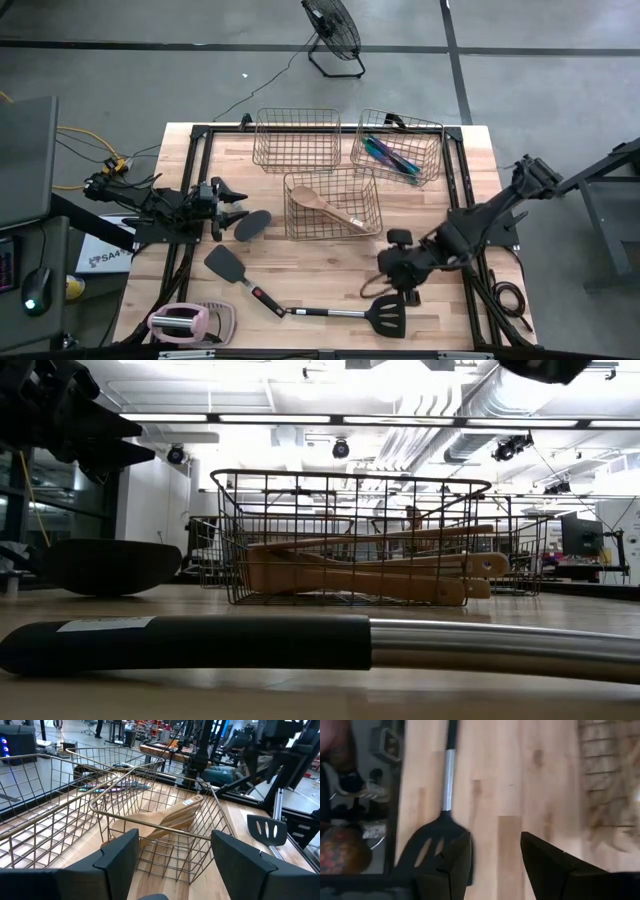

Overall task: Pick & Place Kitchen Items
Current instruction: Put the black slotted spatula into the top left wire basket

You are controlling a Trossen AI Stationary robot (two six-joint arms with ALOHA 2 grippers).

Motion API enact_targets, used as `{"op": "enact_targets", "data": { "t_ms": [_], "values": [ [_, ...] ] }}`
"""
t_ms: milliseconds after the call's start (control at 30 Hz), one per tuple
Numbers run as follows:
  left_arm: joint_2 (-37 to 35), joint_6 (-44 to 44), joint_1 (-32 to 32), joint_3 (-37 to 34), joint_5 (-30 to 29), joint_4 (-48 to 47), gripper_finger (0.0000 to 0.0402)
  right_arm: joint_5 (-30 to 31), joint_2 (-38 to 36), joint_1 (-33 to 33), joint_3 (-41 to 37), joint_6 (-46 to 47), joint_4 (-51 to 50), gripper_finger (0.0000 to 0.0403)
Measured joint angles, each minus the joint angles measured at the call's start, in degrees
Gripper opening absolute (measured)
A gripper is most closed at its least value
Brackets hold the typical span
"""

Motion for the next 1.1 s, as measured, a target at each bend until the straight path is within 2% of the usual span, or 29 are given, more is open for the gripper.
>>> {"op": "enact_targets", "data": {
  "t_ms": [367,833,1100],
  "values": [
    [-0.01,0.0,0.0,0.0,0.0,0.01,0.0244,1.33,1.33,6.83,-7.11,0.39,11.93,0.0164],
    [-0.02,0.0,0.01,0.0,0.0,0.0,0.0244,-0.52,10.84,7.24,-7.02,-0.2,26.03,0.0164],
    [-0.02,0.0,0.01,0.0,0.0,0.0,0.0244,0.66,15.83,7.24,-1.83,-4.92,26.16,0.0186]
  ]
}}
